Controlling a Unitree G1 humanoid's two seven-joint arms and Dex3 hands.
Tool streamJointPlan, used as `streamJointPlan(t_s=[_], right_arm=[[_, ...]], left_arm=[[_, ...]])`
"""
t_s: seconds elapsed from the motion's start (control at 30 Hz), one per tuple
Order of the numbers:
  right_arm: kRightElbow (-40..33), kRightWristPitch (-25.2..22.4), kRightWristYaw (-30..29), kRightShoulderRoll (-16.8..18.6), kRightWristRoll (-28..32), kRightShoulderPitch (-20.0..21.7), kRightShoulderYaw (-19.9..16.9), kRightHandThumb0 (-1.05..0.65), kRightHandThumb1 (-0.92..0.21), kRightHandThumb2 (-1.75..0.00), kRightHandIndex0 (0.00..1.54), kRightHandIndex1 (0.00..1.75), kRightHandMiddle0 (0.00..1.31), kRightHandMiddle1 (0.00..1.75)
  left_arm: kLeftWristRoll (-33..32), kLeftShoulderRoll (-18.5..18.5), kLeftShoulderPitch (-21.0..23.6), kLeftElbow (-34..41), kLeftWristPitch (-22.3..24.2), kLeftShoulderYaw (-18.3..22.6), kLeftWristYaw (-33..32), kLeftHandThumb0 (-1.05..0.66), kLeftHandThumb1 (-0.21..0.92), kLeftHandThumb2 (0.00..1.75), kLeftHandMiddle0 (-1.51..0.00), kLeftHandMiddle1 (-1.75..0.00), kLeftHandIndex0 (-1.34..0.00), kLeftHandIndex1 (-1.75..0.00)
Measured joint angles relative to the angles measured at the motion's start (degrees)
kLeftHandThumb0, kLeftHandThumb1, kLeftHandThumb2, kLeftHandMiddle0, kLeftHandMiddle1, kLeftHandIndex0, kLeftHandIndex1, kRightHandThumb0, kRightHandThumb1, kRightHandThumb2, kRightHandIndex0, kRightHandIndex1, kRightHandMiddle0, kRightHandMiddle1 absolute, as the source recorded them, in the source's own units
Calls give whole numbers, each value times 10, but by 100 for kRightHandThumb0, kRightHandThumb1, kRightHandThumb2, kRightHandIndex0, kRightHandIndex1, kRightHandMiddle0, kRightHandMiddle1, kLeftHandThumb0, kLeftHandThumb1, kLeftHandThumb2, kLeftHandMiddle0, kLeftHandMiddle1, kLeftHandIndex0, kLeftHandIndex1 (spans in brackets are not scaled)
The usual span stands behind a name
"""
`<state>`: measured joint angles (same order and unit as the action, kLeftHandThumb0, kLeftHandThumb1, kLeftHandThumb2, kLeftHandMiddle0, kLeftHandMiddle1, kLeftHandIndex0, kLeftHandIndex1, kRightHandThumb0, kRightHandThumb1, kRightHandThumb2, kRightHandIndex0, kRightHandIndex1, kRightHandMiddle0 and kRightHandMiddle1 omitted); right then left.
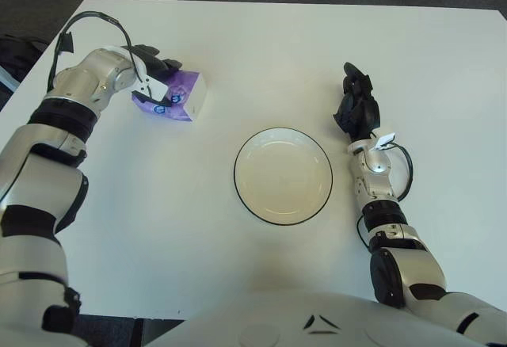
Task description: Put the tissue paper into the plate.
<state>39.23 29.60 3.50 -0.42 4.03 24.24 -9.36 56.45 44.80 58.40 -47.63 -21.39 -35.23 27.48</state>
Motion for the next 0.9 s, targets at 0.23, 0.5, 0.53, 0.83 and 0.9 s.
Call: streamJointPlan(t_s=[0.23, 0.5, 0.53, 0.83, 0.9], right_arm=[[1, 0, -3, 0, 0, 0, 0, -64, -92, -92, 19, 0, 0, 47], [1, 1, -8, 1, -1, 0, 0, -64, -92, -91, 19, 0, 0, 47], [1, 1, -8, 1, -1, 0, 0, -64, -92, -91, 19, 0, 0, 47], [2, 1, -13, 1, -1, 0, 0, -62, -92, -89, 20, 1, 0, 48], [2, 1, -13, 1, -1, 0, 0, -62, -92, -89, 20, 1, 0, 49]], left_arm=[[5, -7, 16, -21, -7, -17, -1, -105, 92, 16, 0, 0, 0, 0], [6, -17, 24, -38, -7, -28, -8, -105, 92, 15, 0, 0, 0, 0], [6, -19, 25, -42, -7, -31, -12, -105, 92, 15, 0, 0, 0, 0], [8, -30, 40, -79, -9, -53, -47, -105, 91, 11, 0, 0, 0, 0], [8, -33, 42, -85, -9, -57, -51, -101, 88, 9, 0, 0, 0, 0]])
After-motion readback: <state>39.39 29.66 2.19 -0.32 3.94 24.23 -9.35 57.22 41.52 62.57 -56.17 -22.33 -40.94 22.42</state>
